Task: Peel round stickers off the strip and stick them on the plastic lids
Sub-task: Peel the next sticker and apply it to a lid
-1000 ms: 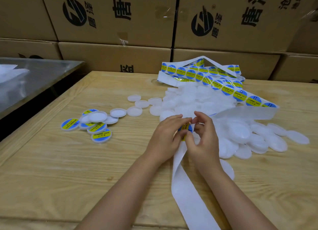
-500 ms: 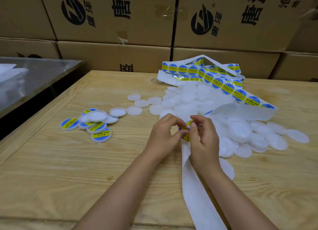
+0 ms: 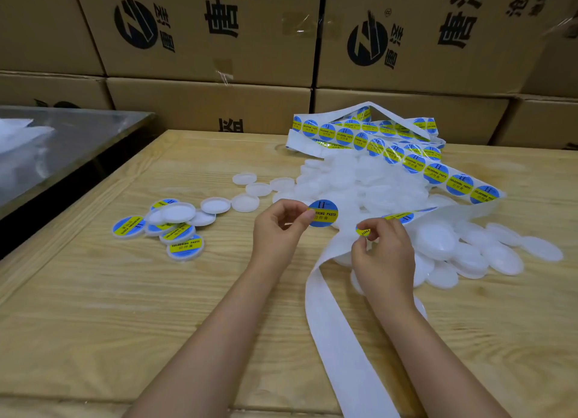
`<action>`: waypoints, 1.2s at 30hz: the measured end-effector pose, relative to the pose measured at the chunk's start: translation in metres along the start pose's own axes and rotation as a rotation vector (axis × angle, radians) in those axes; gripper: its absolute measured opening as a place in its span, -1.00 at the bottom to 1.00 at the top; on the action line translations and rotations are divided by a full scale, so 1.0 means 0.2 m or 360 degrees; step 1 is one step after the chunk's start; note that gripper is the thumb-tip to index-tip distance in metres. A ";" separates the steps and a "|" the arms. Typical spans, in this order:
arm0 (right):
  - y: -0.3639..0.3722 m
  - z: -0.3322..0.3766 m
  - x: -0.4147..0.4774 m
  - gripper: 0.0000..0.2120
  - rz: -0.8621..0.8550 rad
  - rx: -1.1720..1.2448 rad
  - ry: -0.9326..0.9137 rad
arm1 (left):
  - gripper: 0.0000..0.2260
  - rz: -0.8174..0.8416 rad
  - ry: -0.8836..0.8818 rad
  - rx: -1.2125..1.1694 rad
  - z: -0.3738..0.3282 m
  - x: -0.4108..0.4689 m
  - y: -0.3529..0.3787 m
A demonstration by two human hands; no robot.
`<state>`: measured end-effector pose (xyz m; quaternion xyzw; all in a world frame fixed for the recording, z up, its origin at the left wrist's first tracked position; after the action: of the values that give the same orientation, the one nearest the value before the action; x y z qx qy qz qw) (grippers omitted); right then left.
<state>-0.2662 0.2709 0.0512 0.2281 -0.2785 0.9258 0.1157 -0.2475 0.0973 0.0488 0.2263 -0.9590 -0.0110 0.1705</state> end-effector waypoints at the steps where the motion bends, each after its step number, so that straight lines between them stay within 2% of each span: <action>1: 0.00 0.02 0.00 -0.79 0.0012 0.0007 -0.0053 | -0.84 0.0005 -0.0010 -0.0021 0.00 0.00 0.00; 5: 0.00 0.08 -0.01 -0.84 0.0123 0.0343 -0.0134 | -0.84 0.0063 -0.0034 -0.0127 0.02 0.00 0.02; 10: 0.03 0.04 0.00 -0.87 0.0259 0.0645 0.0176 | -0.83 0.0134 -0.0047 -0.0199 0.02 -0.01 0.04; 15: 0.03 0.03 0.01 -0.84 0.0226 0.0688 0.0239 | -0.87 0.0195 -0.0043 -0.0194 0.03 -0.01 0.05; 18: 0.02 0.02 0.01 -0.83 0.0166 0.0648 0.0229 | -0.69 0.0123 -0.0109 -0.0157 0.06 0.01 0.03; 19: 0.01 0.02 0.01 -0.83 0.0146 0.0643 0.0229 | -0.63 0.0068 -0.0101 -0.0010 0.07 0.03 -0.01; 20: 0.01 0.02 0.01 -0.84 0.0131 0.0647 0.0227 | -0.60 0.0033 -0.0045 0.0300 0.08 0.05 -0.06; 23: 0.00 0.03 0.00 -0.86 0.0113 0.0667 0.0222 | -0.56 0.0083 0.0217 0.1552 0.14 0.12 -0.19; 25: 0.00 0.03 0.00 -0.86 0.0112 0.0702 0.0231 | -0.52 0.0079 0.0144 0.1922 0.19 0.16 -0.27; 28: 0.00 0.03 0.00 -0.85 0.0117 0.0741 0.0237 | -0.54 0.0056 0.0041 0.2123 0.22 0.17 -0.32; 33: -0.01 0.04 0.00 -0.88 0.0122 0.0779 0.0227 | -0.74 -0.0065 0.0324 0.2191 0.18 0.15 -0.29; 36: 0.00 0.05 0.00 -0.88 0.0153 0.0791 0.0212 | -0.85 0.0012 0.0357 0.2138 0.18 0.16 -0.28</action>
<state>-0.2623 0.2657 0.0576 0.1746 -0.0448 0.9832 0.0302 -0.2615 0.0315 0.0204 0.2796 -0.7350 0.6109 0.0915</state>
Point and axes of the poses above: each hand's wrist, its own x-axis towards the middle knuckle, its own y-axis out of the palm, z = x × y, the point moved 5 cm from there along x, towards the middle knuckle, and after that the axes turned 1 degree about y, right-handed, at the moved point
